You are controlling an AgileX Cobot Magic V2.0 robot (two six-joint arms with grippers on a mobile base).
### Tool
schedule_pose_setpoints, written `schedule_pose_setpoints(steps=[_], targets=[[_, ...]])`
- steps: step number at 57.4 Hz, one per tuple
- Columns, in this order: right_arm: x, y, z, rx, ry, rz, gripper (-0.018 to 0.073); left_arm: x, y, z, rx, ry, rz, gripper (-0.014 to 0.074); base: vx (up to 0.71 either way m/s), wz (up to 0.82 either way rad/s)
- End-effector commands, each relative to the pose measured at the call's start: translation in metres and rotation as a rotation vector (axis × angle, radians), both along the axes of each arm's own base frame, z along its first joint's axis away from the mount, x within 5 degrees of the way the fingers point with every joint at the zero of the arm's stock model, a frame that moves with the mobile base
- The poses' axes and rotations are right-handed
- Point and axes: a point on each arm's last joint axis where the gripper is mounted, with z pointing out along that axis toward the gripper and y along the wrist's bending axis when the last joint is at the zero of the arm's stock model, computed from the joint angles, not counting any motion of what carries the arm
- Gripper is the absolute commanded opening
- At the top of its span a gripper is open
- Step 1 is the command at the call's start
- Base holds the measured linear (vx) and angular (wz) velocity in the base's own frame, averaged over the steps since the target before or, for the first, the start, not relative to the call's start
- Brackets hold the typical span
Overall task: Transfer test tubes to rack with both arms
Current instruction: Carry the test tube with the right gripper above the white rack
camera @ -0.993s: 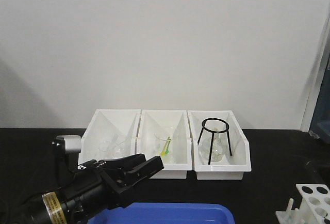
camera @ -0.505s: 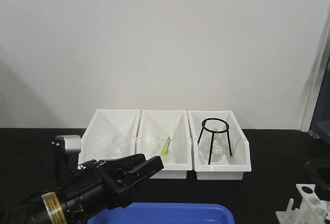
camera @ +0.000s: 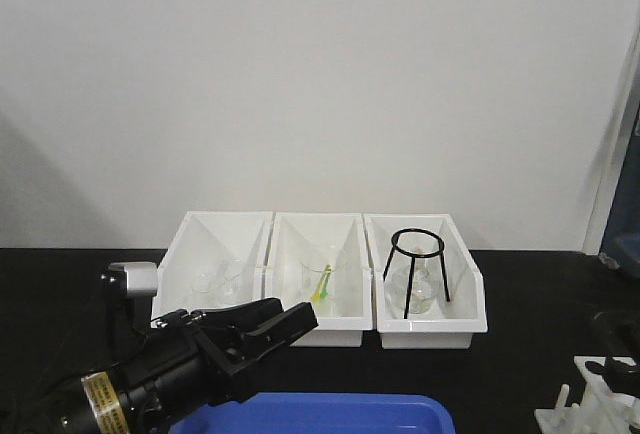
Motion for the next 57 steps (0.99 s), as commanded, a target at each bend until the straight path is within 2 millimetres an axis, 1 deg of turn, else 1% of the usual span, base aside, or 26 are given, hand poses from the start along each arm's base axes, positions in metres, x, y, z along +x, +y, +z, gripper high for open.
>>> schedule_pose_setpoints(steps=[1,28,39,57], targets=[[0.003,-0.002,0.017,-0.023,-0.108,-0.011,-0.0006,-0.004,-0.001,0.027,-0.108,-0.090,-0.016,0.0477,0.00,0.00],[0.014,-0.004,-0.001,-0.019,-0.057,-0.012,-0.0006,-0.003,-0.001,0.027,-0.108,-0.089,-0.016,0.0477,0.00,0.00],[0.018,-0.004,-0.007,0.019,-0.049,-0.015,-0.0006,-0.003,-0.001,0.027,-0.107,-0.088,-0.015,0.0477,0.00,0.00],[0.023,-0.003,-0.019,0.000,-0.001,0.009,-0.0006,-0.003,-0.001,0.026,-0.100,-0.082,-0.011,0.0477,0.00,0.00]])
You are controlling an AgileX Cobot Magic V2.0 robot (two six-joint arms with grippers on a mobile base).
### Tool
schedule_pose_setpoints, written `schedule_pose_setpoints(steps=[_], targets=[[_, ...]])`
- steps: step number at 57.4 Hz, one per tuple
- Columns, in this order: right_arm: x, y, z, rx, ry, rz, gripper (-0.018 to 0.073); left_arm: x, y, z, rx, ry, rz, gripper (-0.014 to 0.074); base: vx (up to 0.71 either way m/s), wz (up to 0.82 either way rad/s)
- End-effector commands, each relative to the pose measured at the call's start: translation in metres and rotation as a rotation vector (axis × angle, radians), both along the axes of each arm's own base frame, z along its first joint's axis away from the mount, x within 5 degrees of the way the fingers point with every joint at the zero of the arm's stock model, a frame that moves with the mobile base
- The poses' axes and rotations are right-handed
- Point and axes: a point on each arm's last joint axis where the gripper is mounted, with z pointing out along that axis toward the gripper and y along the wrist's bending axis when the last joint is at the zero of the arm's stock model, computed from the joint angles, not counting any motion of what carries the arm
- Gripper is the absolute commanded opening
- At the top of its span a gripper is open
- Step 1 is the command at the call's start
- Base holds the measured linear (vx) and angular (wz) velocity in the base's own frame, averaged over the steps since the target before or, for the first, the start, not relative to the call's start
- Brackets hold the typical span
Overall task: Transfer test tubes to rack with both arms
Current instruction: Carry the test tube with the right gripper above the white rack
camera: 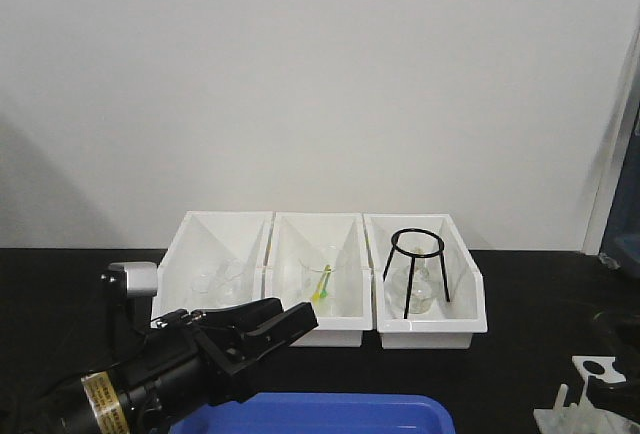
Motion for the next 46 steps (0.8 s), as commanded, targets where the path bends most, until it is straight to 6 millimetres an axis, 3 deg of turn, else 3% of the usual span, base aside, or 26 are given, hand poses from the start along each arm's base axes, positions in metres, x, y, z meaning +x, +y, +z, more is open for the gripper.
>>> schedule_pose_setpoints(steps=[1,24,46], targets=[[0.005,0.000,0.017,-0.039,-0.115,0.020,-0.0006,-0.003,-0.001,0.026,-0.098,-0.081,-0.010,0.0477,0.00,0.00],[-0.017,0.003,-0.017,-0.052,-0.220,0.018,-0.0006,-0.002,-0.001,0.025,-0.091,-0.074,-0.006,0.0477,0.00,0.00],[-0.018,0.002,-0.025,-0.039,-0.137,0.014,0.0001,-0.002,-0.001,0.025,-0.091,-0.074,-0.006,0.0477,0.00,0.00]])
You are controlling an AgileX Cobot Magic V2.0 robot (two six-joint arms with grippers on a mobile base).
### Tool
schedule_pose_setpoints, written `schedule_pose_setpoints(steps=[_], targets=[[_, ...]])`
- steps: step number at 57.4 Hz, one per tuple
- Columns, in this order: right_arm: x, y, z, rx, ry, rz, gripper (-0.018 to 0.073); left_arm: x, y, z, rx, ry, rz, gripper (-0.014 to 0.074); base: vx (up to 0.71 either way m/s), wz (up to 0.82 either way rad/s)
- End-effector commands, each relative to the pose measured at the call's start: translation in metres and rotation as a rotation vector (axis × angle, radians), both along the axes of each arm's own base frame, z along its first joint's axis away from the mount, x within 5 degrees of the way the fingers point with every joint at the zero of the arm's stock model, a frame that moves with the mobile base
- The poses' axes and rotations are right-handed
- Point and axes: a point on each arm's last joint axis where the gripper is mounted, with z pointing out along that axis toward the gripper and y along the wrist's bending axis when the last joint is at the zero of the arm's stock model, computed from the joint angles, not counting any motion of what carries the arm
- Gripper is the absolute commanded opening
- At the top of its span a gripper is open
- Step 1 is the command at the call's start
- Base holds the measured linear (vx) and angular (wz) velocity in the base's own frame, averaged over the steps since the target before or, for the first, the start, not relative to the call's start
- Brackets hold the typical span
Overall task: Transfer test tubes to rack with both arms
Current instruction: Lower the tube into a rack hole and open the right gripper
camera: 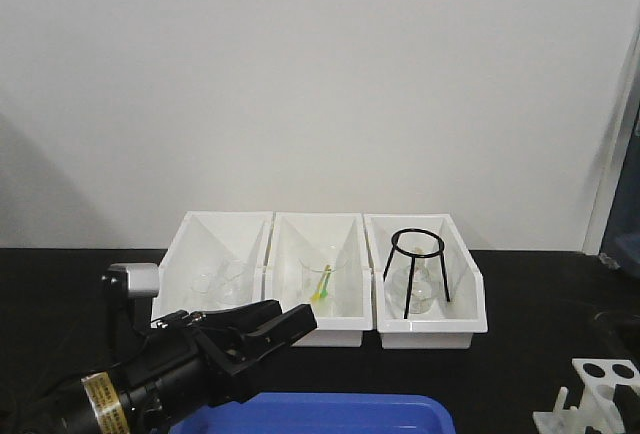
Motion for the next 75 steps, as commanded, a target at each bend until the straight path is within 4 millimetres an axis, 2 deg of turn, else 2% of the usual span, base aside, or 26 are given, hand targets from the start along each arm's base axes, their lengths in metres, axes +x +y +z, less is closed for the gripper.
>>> schedule_pose_setpoints(steps=[1,13,29,36,59,75], targets=[[0.0035,-0.0010,0.0140,-0.018,-0.093,0.002,0.0002,-0.0027,-0.0010,0.0259,-0.101,-0.083,-0.012,0.0477,0.00,0.00],[0.0035,-0.0010,0.0137,-0.018,-0.090,0.002,0.0058,-0.0027,-0.0010,0.0259,-0.101,-0.083,-0.012,0.0477,0.00,0.00],[0.0034,-0.0010,0.0134,-0.015,-0.087,0.001,0.0288,-0.0028,-0.0010,0.0260,-0.102,-0.083,-0.013,0.0477,0.00,0.00],[0.0034,-0.0009,0.0132,-0.015,-0.085,0.001,0.0356,-0.0030,-0.0011,0.0265,-0.106,-0.087,-0.015,0.0477,0.00,0.00],[0.0026,-0.0008,0.0089,-0.011,-0.036,0.002,0.0379,-0.0030,-0.0011,0.0265,-0.106,-0.087,-0.015,0.0477,0.00,0.00],[0.0029,-0.0009,0.0103,-0.013,-0.052,0.002,0.0463,-0.0030,-0.0011,0.0265,-0.106,-0.087,-0.015,0.0477,0.00,0.00]])
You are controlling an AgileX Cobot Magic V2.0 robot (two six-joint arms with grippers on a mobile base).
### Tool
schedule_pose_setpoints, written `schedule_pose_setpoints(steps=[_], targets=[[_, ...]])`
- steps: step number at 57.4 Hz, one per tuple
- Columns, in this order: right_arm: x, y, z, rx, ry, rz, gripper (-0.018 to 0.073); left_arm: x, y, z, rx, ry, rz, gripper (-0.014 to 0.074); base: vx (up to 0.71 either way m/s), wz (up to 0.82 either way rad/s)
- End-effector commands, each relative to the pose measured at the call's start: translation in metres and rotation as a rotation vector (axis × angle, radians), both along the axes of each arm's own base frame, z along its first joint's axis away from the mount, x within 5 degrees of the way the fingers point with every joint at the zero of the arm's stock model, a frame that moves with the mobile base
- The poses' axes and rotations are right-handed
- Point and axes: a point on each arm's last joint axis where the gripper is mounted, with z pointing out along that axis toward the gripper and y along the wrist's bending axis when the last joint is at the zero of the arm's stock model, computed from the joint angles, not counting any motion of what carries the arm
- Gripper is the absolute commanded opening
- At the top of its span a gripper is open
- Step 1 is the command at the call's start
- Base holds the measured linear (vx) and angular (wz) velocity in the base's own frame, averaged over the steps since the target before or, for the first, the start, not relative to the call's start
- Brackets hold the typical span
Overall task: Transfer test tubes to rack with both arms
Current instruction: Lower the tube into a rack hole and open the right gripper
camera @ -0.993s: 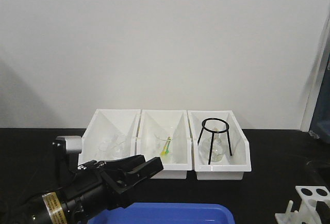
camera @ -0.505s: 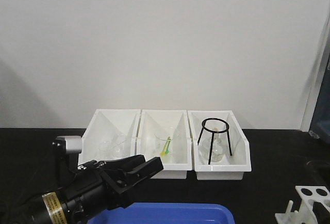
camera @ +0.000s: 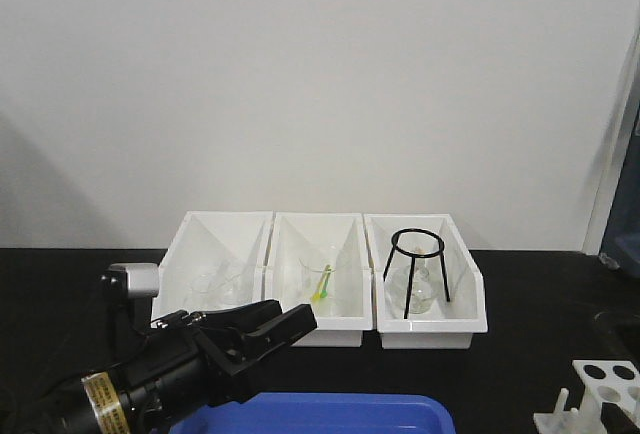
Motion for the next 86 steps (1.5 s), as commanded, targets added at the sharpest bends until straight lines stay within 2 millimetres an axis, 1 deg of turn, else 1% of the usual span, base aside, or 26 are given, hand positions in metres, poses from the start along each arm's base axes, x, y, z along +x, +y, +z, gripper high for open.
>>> schedule_pose_setpoints(steps=[1,8,14,20,26,35,41,46,51,57,62,68,75,81,86], targets=[[0.005,-0.001,0.018,-0.026,-0.140,0.002,0.0473,-0.003,-0.001,0.026,-0.106,-0.087,-0.015,0.0477,0.00,0.00],[0.005,-0.001,0.019,-0.036,-0.154,0.004,0.0506,-0.003,-0.001,0.026,-0.106,-0.087,-0.015,0.0477,0.00,0.00],[0.005,-0.001,0.021,-0.038,-0.166,0.004,0.0507,-0.003,-0.001,0.026,-0.106,-0.087,-0.015,0.0477,0.00,0.00],[0.003,-0.001,0.029,-0.055,-0.196,0.007,0.0507,-0.003,-0.001,0.026,-0.106,-0.087,-0.015,0.0477,0.00,0.00],[-0.002,0.000,0.041,-0.059,-0.229,0.006,0.0507,-0.003,-0.001,0.026,-0.106,-0.087,-0.015,0.0477,0.00,0.00],[-0.012,0.001,0.064,-0.090,-0.271,0.011,0.0507,-0.003,-0.001,0.026,-0.106,-0.087,-0.015,0.0477,0.00,0.00],[-0.014,0.001,0.083,-0.108,-0.275,0.015,0.0507,-0.003,-0.001,0.026,-0.105,-0.086,-0.015,0.0477,0.00,0.00],[-0.016,0.001,0.107,-0.126,-0.326,0.015,0.0507,-0.003,-0.001,0.026,-0.103,-0.084,-0.014,0.0477,0.00,0.00],[-0.020,0.002,0.135,-0.131,-0.377,0.013,0.0507,-0.003,-0.001,0.026,-0.103,-0.084,-0.014,0.0477,0.00,0.00],[-0.036,0.004,0.169,-0.120,-0.385,0.012,0.0507,-0.003,-0.001,0.026,-0.104,-0.085,-0.014,0.0477,0.00,0.00],[-0.053,0.006,0.186,-0.107,-0.368,0.012,0.0507,-0.003,-0.001,0.027,-0.106,-0.087,-0.015,0.0475,0.00,0.00],[-0.076,0.009,0.189,-0.099,-0.313,0.015,0.0507,-0.003,-0.001,0.027,-0.107,-0.091,-0.016,0.0453,0.00,0.00],[-0.102,0.012,0.194,-0.098,-0.299,0.016,0.0507,-0.004,-0.001,0.028,-0.076,-0.136,-0.011,0.0413,0.00,0.00],[-0.116,0.014,0.200,-0.105,-0.341,0.015,0.0507,-0.004,-0.001,0.028,-0.042,-0.194,-0.007,0.0365,0.00,0.00],[-0.124,0.015,0.204,-0.109,-0.375,0.014,0.0507,-0.004,-0.001,0.029,-0.041,-0.203,-0.008,0.0325,0.00,0.00]])
